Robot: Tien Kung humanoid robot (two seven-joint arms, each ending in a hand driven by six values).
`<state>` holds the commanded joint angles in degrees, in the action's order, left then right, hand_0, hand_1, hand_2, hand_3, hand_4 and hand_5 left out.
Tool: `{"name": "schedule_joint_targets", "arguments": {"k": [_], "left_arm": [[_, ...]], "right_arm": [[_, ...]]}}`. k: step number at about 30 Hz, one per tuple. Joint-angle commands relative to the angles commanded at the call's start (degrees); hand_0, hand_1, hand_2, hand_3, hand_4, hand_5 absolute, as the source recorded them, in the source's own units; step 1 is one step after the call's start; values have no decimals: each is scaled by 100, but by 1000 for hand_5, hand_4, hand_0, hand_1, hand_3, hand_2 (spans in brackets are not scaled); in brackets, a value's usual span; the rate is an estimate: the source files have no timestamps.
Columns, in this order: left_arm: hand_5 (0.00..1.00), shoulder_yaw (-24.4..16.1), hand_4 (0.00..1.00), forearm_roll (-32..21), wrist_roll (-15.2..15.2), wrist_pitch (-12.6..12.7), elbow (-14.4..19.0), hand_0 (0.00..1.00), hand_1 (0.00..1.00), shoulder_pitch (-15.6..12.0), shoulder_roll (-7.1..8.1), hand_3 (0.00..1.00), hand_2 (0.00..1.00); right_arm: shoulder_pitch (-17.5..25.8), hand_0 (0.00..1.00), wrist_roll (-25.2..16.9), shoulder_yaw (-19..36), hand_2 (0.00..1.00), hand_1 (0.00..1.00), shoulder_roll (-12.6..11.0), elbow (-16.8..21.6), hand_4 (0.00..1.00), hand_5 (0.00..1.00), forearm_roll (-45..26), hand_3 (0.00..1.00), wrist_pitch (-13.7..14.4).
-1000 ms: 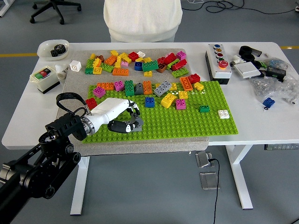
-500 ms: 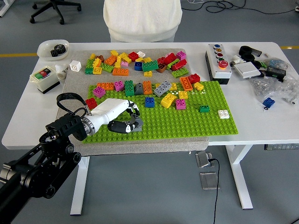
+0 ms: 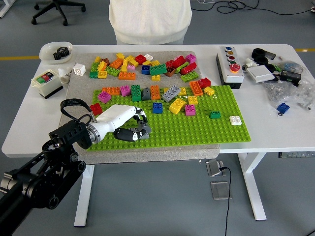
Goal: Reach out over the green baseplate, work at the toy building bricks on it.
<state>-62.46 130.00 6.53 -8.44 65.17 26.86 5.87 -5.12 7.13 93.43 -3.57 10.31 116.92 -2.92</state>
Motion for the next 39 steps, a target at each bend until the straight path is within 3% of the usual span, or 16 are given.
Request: {"name": "schedule_joint_targets", "arguments": {"k": [19, 39], "left_arm": [[230, -3, 437, 0, 42, -32, 79, 698, 645, -109, 91, 549, 542], [231, 44, 434, 0, 136, 87, 29, 697, 644, -43, 68, 548, 542]], "right_arm": [[25, 733, 2, 6, 622, 609, 6, 0, 730, 529, 26, 526, -7], [6, 734, -3, -26, 622, 609, 21, 0, 730, 527, -1, 526, -10]]}}
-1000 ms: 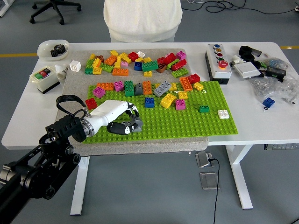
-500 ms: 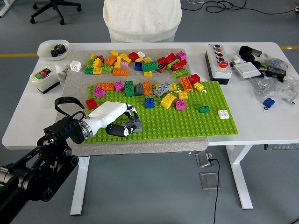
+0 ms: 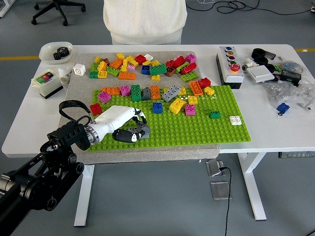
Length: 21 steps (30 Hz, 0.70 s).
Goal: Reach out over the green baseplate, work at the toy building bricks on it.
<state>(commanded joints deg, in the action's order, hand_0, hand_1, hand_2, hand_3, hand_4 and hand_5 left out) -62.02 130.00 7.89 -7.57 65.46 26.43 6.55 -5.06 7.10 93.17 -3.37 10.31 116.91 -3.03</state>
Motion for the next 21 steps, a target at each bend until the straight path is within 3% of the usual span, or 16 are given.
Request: {"name": "schedule_joint_targets", "arguments": {"k": [21], "left_arm": [[212, 20, 417, -5, 209, 198, 92, 700, 635, 16, 19, 544, 536]], "right_arm": [[-11, 734, 0, -12, 622, 610, 19, 0, 729, 525, -15, 526, -2]]}}
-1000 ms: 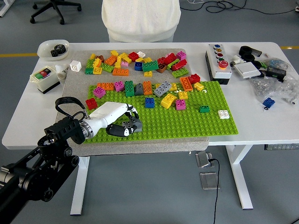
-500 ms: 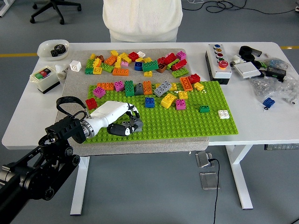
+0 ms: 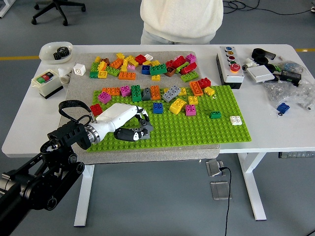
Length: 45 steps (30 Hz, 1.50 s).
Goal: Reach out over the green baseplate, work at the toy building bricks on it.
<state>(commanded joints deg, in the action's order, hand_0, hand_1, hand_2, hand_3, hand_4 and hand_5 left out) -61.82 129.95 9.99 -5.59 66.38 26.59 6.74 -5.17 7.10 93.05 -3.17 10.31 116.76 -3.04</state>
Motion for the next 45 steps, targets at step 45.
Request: {"name": "schedule_joint_targets", "arguments": {"k": [45], "left_arm": [[184, 702, 369, -607, 1048, 1001, -524, 681, 617, 287, 340, 539, 529]], "right_arm": [[-77, 735, -21, -108, 624, 610, 12, 0, 733, 515, -16, 528, -39]]}}
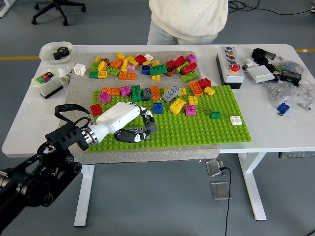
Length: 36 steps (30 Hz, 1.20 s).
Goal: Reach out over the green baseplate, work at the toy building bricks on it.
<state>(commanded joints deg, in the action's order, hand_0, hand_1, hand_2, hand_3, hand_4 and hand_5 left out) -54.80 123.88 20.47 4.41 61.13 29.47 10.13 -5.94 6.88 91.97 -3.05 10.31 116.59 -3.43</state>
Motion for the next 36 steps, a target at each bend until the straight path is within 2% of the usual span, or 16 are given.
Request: {"name": "schedule_joint_targets", "arguments": {"k": [13, 24, 36], "left_arm": [[184, 221, 368, -30, 302, 458, -445, 681, 615, 223, -25, 536, 528], [183, 423, 368, -80, 516, 783, -771, 682, 610, 298, 19, 536, 527], [186, 562, 366, -120, 613, 952, -1020, 679, 607, 413, 31, 534, 524]], "right_arm": [[-34, 735, -3, -17, 625, 610, -2, 0, 734, 514, -21, 528, -1], [-33, 735, -1, -12, 624, 611, -8, 0, 737, 508, -15, 529, -4], [-52, 735, -2, -28, 625, 612, -6, 0, 738, 506, -35, 529, -7]]}}
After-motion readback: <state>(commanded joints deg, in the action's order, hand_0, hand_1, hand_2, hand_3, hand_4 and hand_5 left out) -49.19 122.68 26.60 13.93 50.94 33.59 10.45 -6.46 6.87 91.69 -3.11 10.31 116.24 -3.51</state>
